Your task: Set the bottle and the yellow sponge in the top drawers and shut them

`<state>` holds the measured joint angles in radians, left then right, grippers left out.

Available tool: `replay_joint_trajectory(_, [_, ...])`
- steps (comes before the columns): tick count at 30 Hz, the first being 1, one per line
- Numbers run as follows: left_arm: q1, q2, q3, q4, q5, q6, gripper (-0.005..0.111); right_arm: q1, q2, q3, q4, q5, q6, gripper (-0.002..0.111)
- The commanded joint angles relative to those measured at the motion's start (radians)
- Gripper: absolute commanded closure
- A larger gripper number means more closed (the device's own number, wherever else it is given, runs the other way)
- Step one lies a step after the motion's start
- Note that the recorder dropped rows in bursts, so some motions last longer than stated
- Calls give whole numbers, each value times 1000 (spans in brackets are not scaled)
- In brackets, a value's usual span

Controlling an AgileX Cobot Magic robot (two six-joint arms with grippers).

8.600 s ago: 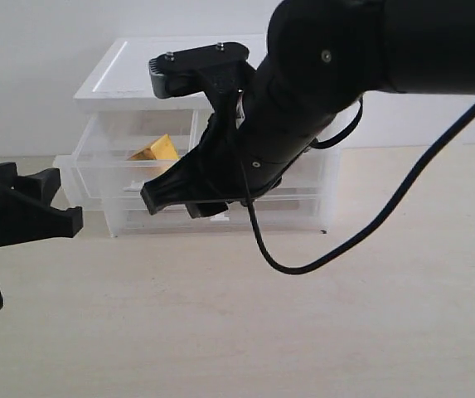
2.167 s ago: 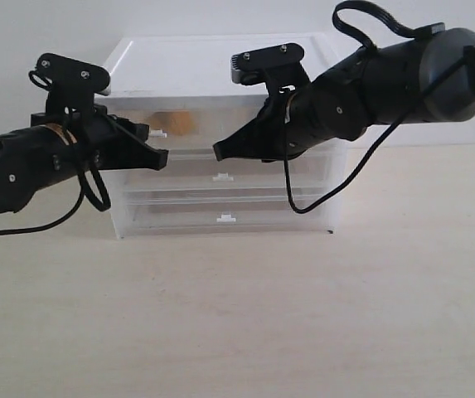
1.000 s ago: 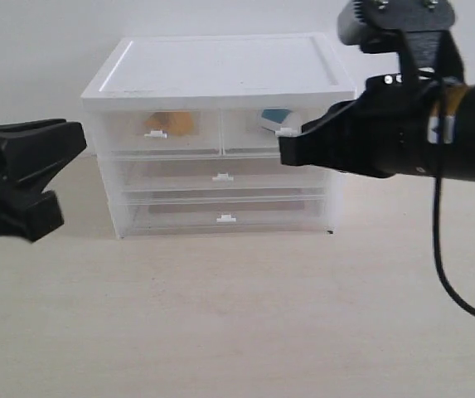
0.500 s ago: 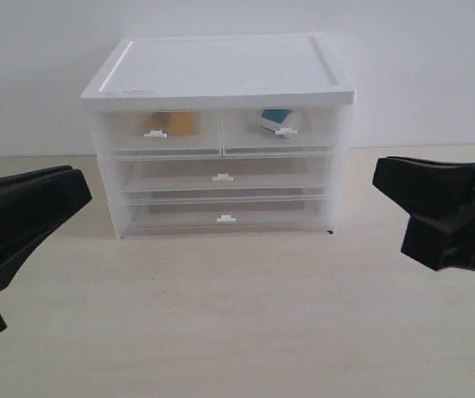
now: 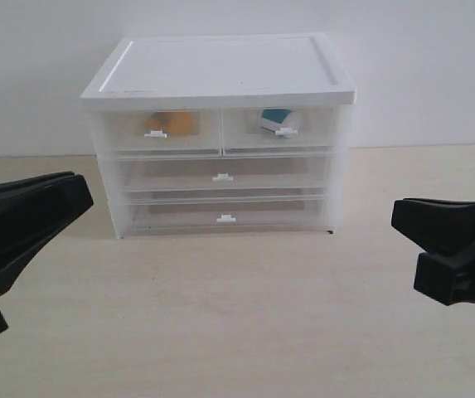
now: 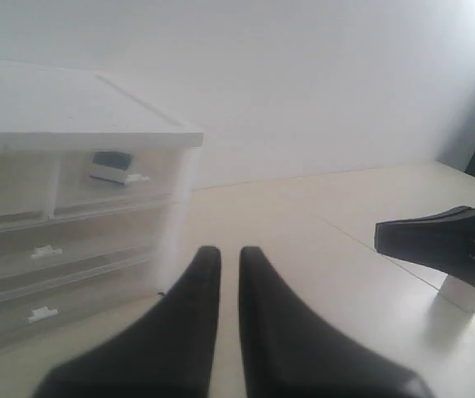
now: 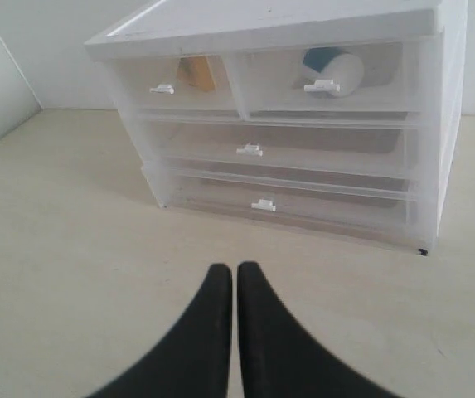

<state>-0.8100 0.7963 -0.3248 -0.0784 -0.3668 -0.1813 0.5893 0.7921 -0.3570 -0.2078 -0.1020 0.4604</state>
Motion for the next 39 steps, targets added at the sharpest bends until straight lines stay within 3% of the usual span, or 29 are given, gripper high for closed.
replay_joint_trajectory(1, [-2, -26, 4, -3, 16, -11, 99, 3, -7, 5, -3, 2, 1, 108])
replay_joint_trajectory(5, [209, -198, 30, -10, 154, -122, 99, 3, -7, 5, -3, 0, 1, 108])
replay_joint_trajectory(11, [544, -538, 289, -10, 131, -247, 99, 3, -7, 5, -3, 0, 1, 108])
replay_joint_trajectory(15, [639, -688, 325, -8, 135, -269, 99, 3, -7, 5, -3, 0, 1, 108])
replay_joint_trajectory(18, [710, -792, 325, -8, 245, -269, 99, 3, -7, 5, -3, 0, 1, 108])
replay_joint_trajectory(23, [802, -796, 325, 6, 336, -254, 99, 3, -7, 5, -3, -3, 1, 108])
replay_joint_trajectory(33, [804, -796, 325, 97, 578, 83, 99, 3, -7, 5, -3, -6, 2, 108])
replay_joint_trajectory(39, [804, -796, 325, 109, 651, 145, 99, 3, -7, 5, -3, -6, 5, 108])
